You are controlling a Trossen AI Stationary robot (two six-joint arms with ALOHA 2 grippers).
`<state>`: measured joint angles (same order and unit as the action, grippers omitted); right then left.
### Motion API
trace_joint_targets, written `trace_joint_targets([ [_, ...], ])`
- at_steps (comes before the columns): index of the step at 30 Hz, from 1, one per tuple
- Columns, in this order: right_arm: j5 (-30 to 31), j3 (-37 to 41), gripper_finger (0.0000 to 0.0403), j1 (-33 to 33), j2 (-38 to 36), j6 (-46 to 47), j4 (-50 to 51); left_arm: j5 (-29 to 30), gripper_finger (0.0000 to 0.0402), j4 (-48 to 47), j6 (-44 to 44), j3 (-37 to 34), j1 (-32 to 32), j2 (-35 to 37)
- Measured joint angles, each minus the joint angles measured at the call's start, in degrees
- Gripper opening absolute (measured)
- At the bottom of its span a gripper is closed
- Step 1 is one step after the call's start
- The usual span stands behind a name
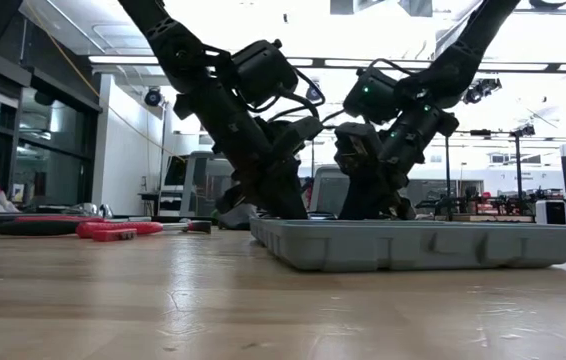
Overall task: Prefit tool cases
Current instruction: Put the set of hex keys into the tool case
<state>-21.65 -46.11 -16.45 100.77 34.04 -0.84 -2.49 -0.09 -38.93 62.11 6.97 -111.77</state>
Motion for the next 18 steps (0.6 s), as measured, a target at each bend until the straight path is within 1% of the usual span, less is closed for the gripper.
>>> trace_joint_targets([
  [6,-0.1,0.0,0.0,0.0,0.0,0.0,0.0,-0.1,0.0,1.3,-0.4,0.0,0.3,-0.7],
  [9,-0.5,0.0,0.0,0.0,0.0,0.0,0.1,-1.9,0.0,4.3,-2.4,0.2,0.5,-2.1],
  [14,-1.1,0.1,0.0,0.0,0.0,0.4,0.3,-2.7,0.0,4.4,-2.5,3.2,0.4,-4.6],
  [18,-1.2,0.1,0.0,-0.4,-0.7,0.4,0.8,-2.3,0.0,3.5,-1.1,4.4,0.5,-4.9],
])
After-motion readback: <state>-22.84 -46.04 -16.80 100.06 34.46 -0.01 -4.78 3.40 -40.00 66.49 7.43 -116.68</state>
